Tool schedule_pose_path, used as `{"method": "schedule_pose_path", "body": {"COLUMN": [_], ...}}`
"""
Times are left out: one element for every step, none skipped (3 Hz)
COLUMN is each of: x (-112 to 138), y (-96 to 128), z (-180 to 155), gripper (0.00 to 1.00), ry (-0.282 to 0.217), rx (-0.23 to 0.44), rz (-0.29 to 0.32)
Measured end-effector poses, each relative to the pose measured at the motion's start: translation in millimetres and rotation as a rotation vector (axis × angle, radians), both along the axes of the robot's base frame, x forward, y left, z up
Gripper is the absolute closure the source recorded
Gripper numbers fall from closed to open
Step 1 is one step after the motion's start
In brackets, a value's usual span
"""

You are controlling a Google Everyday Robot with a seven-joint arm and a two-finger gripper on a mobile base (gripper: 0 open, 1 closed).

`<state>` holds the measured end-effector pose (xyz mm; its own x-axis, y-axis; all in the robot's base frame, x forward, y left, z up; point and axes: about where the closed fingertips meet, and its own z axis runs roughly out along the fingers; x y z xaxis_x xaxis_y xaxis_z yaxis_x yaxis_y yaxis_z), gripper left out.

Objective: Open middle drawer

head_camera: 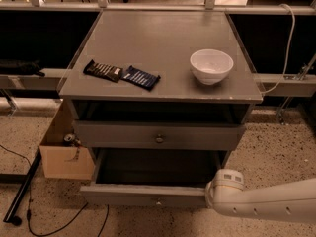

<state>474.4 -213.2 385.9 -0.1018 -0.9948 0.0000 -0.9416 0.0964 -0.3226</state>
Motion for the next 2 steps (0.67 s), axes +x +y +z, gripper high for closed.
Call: {"method": "schedule_pose_path", "body": {"x": [0.0, 0.0], "y": [0.0, 0.0], "z": [0.0, 0.0], "gripper": [0.14, 0.04], "ry": [0.000, 0.000], "rx": [0.000, 0.000], "rz": [0.000, 0.000]}}
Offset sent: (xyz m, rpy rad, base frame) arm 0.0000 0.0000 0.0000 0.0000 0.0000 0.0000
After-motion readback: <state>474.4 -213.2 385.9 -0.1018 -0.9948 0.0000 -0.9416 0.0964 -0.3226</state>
